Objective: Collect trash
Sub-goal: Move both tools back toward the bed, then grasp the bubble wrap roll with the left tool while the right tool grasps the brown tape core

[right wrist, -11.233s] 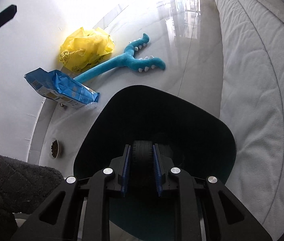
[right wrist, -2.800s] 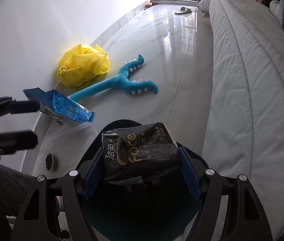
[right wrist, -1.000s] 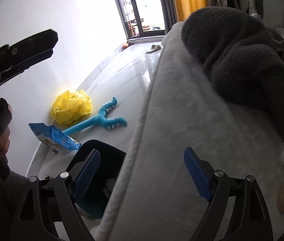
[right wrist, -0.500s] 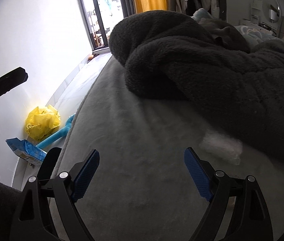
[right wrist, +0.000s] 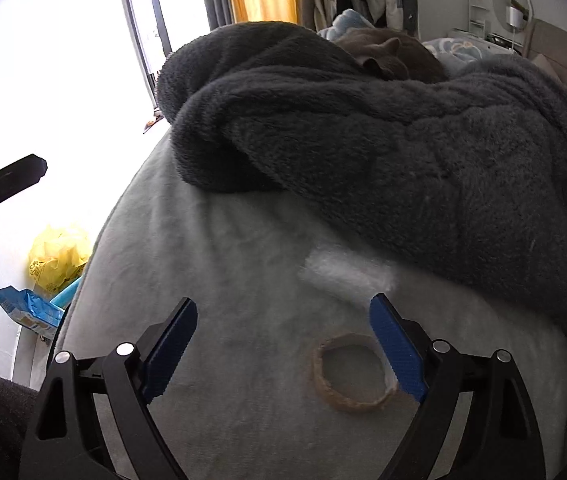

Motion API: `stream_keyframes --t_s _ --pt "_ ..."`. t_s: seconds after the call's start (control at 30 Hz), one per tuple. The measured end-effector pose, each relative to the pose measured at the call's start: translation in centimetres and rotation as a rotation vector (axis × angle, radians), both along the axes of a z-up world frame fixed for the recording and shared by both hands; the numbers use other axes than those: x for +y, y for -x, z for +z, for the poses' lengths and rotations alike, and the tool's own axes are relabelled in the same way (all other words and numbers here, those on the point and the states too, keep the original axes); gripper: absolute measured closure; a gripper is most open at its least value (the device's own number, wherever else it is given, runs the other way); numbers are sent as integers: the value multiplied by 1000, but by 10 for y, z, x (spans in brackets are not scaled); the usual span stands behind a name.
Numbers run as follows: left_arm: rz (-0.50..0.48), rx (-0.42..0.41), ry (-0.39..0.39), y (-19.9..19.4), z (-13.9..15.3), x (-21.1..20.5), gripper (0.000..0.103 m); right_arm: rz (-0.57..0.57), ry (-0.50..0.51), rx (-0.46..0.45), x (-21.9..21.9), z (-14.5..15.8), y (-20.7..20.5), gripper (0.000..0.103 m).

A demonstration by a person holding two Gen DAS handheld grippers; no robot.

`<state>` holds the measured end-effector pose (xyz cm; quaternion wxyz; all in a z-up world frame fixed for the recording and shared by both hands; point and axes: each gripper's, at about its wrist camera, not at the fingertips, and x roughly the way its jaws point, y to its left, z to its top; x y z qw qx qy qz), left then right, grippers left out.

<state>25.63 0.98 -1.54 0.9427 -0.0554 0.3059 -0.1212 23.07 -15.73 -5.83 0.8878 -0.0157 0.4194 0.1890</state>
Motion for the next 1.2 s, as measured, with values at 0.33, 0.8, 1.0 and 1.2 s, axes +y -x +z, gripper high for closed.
stream_keyframes --t_s 0.33,0.8,1.0,1.2 --pt "-26 32 16 -18 -10 -20 12 -15 11 44 -22 -19 -3 14" --pt "-76 88 56 -36 -28 -60 10 8 -1 55 -39 -31 -2 33" --pt "-89 126 104 -47 -42 -78 10 36 49 68 -39 -37 3 52" --pt "-131 160 118 -53 -58 -107 10 43 39 61 -47 -35 11 57"
